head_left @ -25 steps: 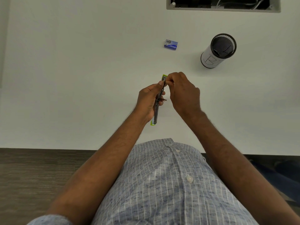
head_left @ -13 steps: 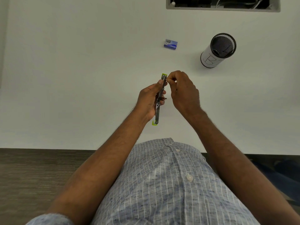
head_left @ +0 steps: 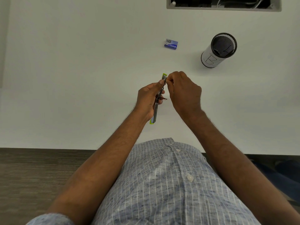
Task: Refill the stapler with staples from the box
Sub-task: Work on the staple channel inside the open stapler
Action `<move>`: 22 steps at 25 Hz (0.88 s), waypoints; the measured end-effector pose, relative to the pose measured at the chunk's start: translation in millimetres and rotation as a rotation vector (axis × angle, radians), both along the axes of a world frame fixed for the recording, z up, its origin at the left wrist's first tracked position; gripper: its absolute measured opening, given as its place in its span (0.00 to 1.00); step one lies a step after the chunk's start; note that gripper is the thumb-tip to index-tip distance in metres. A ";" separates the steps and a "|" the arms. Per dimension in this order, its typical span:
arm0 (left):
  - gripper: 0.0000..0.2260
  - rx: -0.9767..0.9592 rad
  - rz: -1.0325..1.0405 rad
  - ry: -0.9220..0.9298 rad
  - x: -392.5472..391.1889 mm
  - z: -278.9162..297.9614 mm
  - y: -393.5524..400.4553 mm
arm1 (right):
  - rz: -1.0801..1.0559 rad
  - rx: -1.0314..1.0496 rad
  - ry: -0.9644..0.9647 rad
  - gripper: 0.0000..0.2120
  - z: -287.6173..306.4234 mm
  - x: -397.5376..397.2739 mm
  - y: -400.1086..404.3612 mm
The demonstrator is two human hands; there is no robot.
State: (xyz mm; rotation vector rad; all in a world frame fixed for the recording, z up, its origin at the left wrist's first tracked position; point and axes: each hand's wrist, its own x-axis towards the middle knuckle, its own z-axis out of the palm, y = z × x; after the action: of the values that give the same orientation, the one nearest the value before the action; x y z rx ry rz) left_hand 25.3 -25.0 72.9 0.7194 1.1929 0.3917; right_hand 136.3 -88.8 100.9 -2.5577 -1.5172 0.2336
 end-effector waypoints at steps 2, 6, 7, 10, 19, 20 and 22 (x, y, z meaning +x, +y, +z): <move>0.10 0.000 0.002 -0.010 -0.8 -0.7 0.2 | 0.028 0.005 -0.039 0.11 0.9 -2.2 -0.8; 0.10 -0.032 0.008 -0.030 -0.5 -2.5 -1.7 | 0.032 -0.010 0.007 0.09 2.2 -2.1 -0.8; 0.10 -0.040 0.015 -0.028 -0.4 -2.8 -2.1 | 0.022 -0.014 0.053 0.09 1.8 -1.2 -0.6; 0.10 -0.063 0.040 -0.037 -0.6 -2.8 -0.3 | -0.010 -0.011 0.244 0.09 -0.7 -1.9 -3.2; 0.11 -0.203 0.061 -0.165 -1.5 2.1 -0.5 | -0.288 0.353 0.771 0.05 0.1 3.2 -0.7; 0.12 -0.213 0.057 -0.171 -2.0 2.3 -0.7 | -0.289 0.361 0.779 0.05 0.1 3.3 -0.5; 0.12 -0.226 0.053 -0.178 -1.7 3.3 -1.4 | -0.285 0.359 0.772 0.06 -0.2 3.4 -0.9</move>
State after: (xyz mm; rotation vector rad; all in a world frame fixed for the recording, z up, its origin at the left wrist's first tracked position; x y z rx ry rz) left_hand 23.6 -26.5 76.2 0.4484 1.0690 0.3508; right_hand 139.6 -89.8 100.7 -1.9979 -0.8101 0.7287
